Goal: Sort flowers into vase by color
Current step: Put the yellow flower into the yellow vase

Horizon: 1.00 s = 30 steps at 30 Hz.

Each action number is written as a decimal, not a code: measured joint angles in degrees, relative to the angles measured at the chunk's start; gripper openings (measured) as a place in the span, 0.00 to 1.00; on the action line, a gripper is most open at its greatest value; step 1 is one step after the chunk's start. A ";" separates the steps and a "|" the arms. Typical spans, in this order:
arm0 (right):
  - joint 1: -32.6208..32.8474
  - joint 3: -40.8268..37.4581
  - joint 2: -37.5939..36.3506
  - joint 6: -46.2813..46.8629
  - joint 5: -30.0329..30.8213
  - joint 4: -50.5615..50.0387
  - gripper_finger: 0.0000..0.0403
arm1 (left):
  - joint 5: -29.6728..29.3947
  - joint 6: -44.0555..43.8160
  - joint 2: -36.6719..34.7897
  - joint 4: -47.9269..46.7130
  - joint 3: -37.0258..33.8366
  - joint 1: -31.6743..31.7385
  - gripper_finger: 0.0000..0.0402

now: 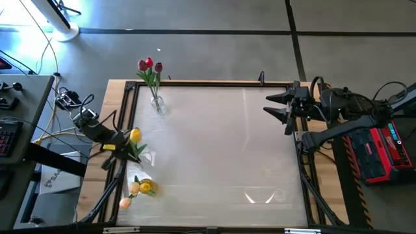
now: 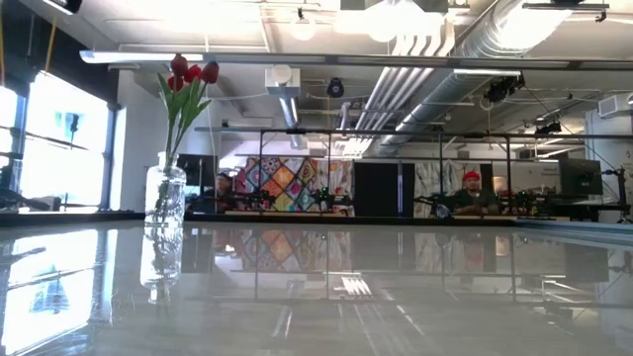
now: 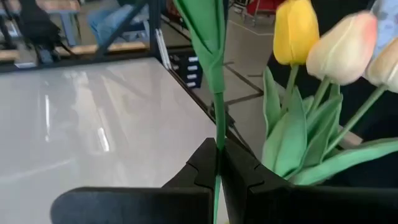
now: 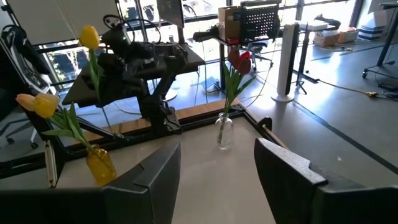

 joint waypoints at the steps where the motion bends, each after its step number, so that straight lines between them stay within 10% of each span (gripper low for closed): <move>1: 0.00 0.00 0.00 0.00 0.00 -0.02 0.48 | -0.50 -0.86 0.03 0.47 -0.52 -1.01 0.00; 30: 0.00 0.00 0.00 0.00 0.00 -0.09 0.48 | -10.40 -0.33 1.65 15.19 -3.79 -19.05 0.00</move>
